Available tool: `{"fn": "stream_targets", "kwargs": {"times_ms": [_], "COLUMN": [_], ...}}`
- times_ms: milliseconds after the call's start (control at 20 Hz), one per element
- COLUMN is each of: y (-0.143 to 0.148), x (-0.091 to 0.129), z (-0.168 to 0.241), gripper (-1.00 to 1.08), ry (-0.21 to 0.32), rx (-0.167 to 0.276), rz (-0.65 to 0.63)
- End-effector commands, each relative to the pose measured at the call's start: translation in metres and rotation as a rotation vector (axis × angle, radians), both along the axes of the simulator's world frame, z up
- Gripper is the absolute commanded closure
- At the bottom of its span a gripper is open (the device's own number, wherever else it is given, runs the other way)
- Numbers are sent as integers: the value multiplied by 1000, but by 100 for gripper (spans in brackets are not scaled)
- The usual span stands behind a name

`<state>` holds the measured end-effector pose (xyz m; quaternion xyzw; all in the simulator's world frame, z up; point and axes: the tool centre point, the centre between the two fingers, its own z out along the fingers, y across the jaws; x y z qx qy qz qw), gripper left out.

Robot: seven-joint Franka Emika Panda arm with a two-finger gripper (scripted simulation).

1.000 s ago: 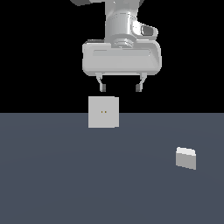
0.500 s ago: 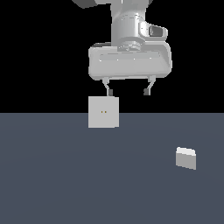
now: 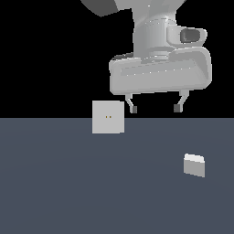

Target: Plug the charger into the wall socket.

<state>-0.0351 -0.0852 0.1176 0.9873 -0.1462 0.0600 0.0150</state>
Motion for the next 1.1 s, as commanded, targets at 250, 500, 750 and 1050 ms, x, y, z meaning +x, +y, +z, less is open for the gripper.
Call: {"fn": "stream_targets", "kwargs": {"times_ms": [250, 500, 750, 1050], "y": [-33, -47, -55, -58], "x": [-24, -36, -44, -47], "z": [-28, -42, -51, -55], "gripper": [-92, -92, -92, -92], "ry": [-64, -93, -111, -117], "rx": [-23, -34, -40, -42], "rz": [-153, -225, -269, -286]}}
